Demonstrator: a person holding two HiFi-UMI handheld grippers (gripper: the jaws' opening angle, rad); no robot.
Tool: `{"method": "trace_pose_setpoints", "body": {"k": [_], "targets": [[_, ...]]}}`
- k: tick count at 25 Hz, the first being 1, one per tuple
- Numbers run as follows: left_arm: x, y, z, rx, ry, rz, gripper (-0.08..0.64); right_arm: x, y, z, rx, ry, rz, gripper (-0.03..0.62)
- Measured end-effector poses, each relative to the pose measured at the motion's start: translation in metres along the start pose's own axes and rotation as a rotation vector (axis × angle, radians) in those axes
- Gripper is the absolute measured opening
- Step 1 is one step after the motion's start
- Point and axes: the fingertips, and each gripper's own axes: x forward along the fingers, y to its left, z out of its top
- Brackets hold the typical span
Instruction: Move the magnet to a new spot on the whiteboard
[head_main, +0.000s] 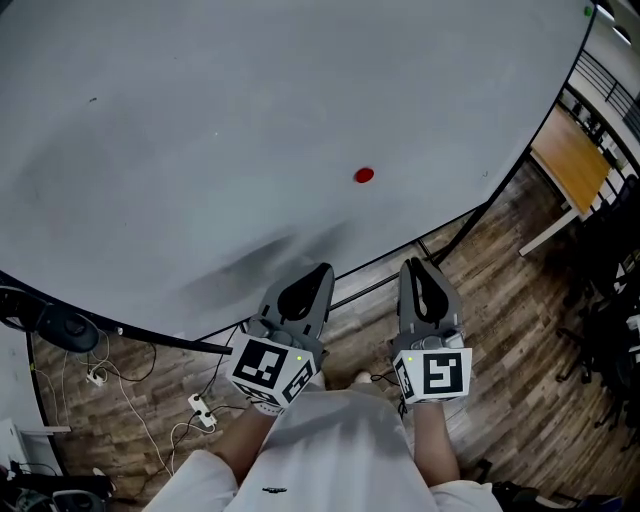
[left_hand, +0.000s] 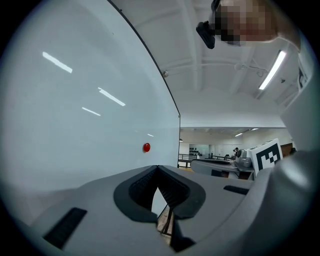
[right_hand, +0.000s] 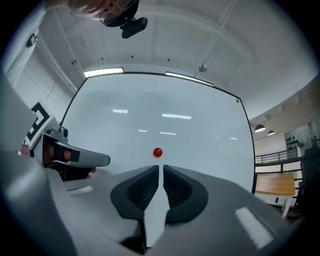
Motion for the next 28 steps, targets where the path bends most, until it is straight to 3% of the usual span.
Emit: {"method": "trace_pose_setpoints", "body": {"k": [13, 28], "targets": [[0.009, 0.016, 0.004, 0.004, 0.000, 0.046, 0.006, 0.053, 0.006, 0.015, -0.031, -0.019, 0.095, 0.145], [0.024, 0.039, 0.010, 0.007, -0.008, 0.107, 0.006, 0.111, 0.013, 0.018, -0.039, -0.042, 0.154, 0.158]]}}
